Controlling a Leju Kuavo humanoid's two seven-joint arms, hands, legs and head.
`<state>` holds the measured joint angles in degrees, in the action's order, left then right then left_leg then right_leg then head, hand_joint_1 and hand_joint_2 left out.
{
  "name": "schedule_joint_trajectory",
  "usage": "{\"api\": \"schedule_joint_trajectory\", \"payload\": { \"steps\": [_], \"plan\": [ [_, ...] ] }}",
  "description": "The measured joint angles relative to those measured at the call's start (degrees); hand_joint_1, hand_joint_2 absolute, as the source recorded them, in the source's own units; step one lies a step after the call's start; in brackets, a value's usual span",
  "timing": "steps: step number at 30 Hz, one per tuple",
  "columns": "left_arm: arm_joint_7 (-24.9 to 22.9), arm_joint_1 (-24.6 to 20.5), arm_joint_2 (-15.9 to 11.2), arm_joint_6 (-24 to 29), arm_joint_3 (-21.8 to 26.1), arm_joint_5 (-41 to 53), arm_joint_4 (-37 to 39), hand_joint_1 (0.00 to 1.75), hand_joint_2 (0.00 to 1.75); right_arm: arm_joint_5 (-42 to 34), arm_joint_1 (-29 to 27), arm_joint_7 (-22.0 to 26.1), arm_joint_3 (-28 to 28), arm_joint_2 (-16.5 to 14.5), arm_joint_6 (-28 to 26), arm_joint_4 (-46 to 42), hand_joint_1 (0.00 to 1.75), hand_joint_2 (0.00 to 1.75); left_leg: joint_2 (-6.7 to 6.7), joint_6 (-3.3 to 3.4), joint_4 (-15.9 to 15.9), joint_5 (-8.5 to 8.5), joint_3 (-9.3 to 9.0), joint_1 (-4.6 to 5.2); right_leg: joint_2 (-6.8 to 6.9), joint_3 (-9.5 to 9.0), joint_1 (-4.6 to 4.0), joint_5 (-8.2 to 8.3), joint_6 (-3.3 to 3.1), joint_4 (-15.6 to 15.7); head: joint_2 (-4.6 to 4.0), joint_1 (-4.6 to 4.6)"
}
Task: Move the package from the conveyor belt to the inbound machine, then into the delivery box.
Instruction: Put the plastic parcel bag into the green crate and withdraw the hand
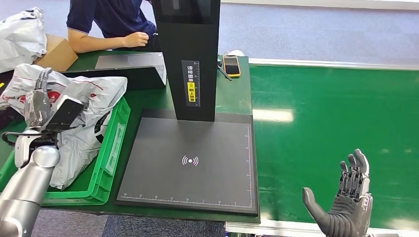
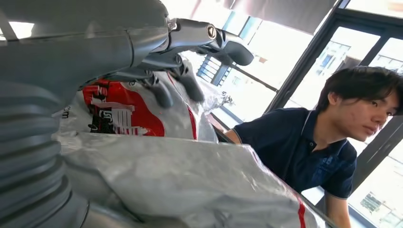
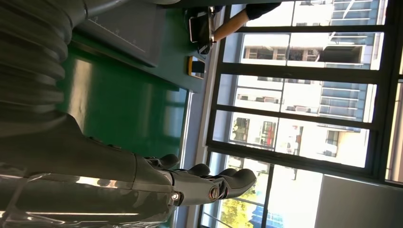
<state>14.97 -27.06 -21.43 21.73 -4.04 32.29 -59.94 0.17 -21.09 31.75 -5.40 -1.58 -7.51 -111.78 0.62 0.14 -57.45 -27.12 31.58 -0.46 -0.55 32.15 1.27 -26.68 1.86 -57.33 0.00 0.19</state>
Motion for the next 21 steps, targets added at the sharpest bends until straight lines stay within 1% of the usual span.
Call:
{"api": "schedule_joint_trajectory", "payload": {
  "steps": [3,6,9,12,14,17,21],
  "plan": [
    [0.5,0.4,0.01,0.8,-0.22,-0.11,-0.26,0.0,1.75,0.1,-0.01,-0.01,0.01,-0.01,0.49,0.0,0.0,1.75,0.0,0.0,0.0,0.0,0.0,0.0,0.0,0.0,0.0,0.0,0.0,0.0,0.0,0.01],
    [2.15,2.27,0.02,2.94,-0.14,-1.07,-2.56,0.0,1.75,0.22,-0.09,-0.03,0.09,-0.01,0.69,0.0,0.0,1.75,-0.04,-0.01,0.0,0.0,-0.01,0.0,-0.05,0.0,0.0,0.0,0.0,0.0,0.0,0.01],
    [3.56,5.79,0.08,5.23,0.28,-2.14,-7.29,0.0,1.75,0.28,-0.32,-0.03,0.19,-0.04,0.71,-0.02,0.0,1.75,-0.08,-0.02,0.0,-0.03,0.0,0.0,-0.1,0.02,0.0,-0.01,-0.01,0.0,0.0,0.0],
    [6.13,11.36,0.85,8.93,1.26,-2.72,-14.4,0.0,1.75,0.65,-0.79,-0.04,0.31,-0.25,0.87,-0.37,0.0,1.75,-0.18,-0.04,0.0,-0.1,-0.01,0.01,-0.21,0.05,0.02,-0.03,0.0,0.0,0.0,0.01],
    [8.61,16.24,2.36,12.05,1.83,-2.56,-20.47,0.0,1.75,1.18,-1.27,-0.14,0.48,-0.55,1.25,-0.84,0.0,1.75,-0.21,-0.05,0.0,-0.15,-0.01,0.02,-0.25,0.06,0.03,-0.07,0.01,0.01,0.0,0.0],
    [13.39,23.54,5.48,16.3,1.73,-2.48,-29.78,0.0,1.75,1.88,-1.93,-0.33,0.81,-1.24,2.01,-1.57,0.0,1.75,-0.21,-0.02,0.0,-0.23,-0.01,0.03,-0.25,0.06,0.03,-0.11,0.03,0.05,0.0,0.0],
    [18.47,30.29,9.69,17.44,-0.53,-3.5,-39.68,0.0,1.75,2.19,-2.3,-0.45,1.37,-2.14,2.78,-2.1,0.0,1.75,-0.2,0.0,-0.01,-0.27,-0.03,0.03,-0.24,0.04,0.03,-0.13,0.06,0.07,0.0,-0.01]
  ]
}}
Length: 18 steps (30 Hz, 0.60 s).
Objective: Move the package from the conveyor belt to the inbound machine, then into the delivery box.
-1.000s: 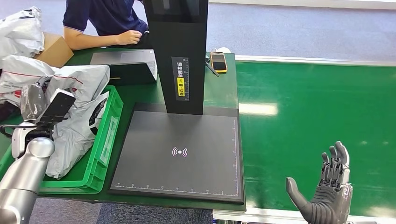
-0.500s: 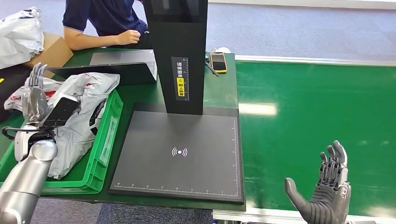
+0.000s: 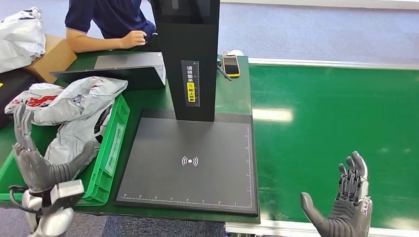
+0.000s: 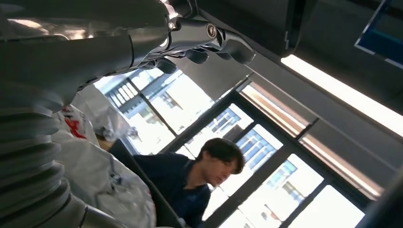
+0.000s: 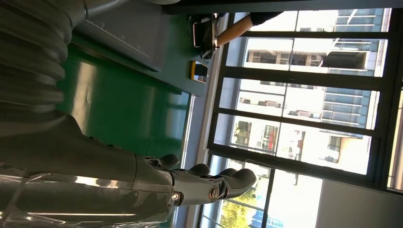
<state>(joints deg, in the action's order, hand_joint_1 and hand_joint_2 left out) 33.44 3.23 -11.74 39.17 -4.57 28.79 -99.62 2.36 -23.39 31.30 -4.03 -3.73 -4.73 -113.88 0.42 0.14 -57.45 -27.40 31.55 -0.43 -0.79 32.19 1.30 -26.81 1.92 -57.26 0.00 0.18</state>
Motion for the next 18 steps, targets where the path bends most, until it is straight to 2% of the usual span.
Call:
{"api": "schedule_joint_trajectory", "payload": {
  "steps": [4,8,13,16,18],
  "plan": [
    [0.55,4.34,2.87,-2.29,-5.05,-5.41,-5.91,0.0,1.75,0.01,0.01,-0.29,0.56,-0.99,0.45,-0.07,0.0,1.75,0.01,0.0,0.0,0.0,-0.04,0.0,0.0,-0.03,-0.01,0.0,0.0,0.0,0.0,0.01],
    [-3.39,6.05,6.06,-12.7,-11.16,-9.63,-6.92,0.0,1.75,1.75,0.72,-2.1,0.74,-2.31,1.07,0.96,0.0,1.75,0.05,-0.01,0.0,0.01,-0.07,-0.01,0.03,-0.08,-0.01,0.01,0.0,0.0,0.0,0.01],
    [-10.69,4.6,12.36,-28.69,-16.98,-15.2,-0.99,0.0,1.75,4.38,3.8,-5.9,0.12,-3.48,3.1,6.12,0.0,1.75,0.04,-0.01,0.0,0.03,-0.13,-0.01,0.02,-0.15,-0.01,0.07,0.01,-0.01,0.0,-0.01],
    [-12.33,3.99,15.9,-33.52,-18.99,-16.89,3.24,0.0,1.75,4.87,5.87,-7.19,-1.16,-3.75,3.92,10.64,0.0,1.75,0.04,0.01,-0.01,0.05,-0.13,0.0,0.02,-0.15,0.0,0.09,0.01,-0.01,0.0,-0.01],
    [-12.76,3.86,17.17,-34.75,-20.0,-16.84,4.84,0.0,1.75,4.63,6.62,-7.34,-1.87,-3.79,4.18,12.83,0.0,1.75,0.04,0.01,-0.01,0.05,-0.12,0.0,0.03,-0.14,0.0,0.08,0.02,-0.01,0.0,0.0]
  ]
}}
